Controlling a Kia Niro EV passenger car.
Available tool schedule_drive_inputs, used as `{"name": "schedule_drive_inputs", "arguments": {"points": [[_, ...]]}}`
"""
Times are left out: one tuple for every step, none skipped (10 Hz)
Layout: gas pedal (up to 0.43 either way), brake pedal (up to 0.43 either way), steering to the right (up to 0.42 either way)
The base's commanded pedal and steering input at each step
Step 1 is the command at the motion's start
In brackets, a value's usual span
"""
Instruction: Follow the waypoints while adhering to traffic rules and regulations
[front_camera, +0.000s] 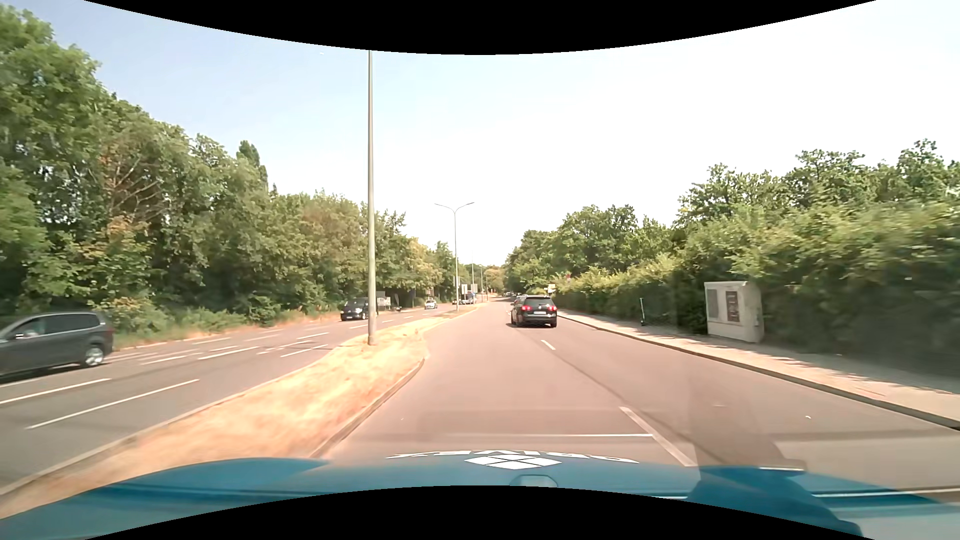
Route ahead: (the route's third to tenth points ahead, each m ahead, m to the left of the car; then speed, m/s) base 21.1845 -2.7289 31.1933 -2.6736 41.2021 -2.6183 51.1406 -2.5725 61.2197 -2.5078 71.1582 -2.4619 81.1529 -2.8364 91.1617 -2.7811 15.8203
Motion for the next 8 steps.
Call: {"name": "schedule_drive_inputs", "arguments": {"points": [[0.000,0.000,-0.018],[0.000,0.000,-0.020],[0.000,0.000,-0.021],[0.000,0.000,-0.021],[0.000,0.000,-0.021],[0.000,0.000,-0.020],[0.000,0.000,-0.020],[0.000,0.000,-0.019]]}}
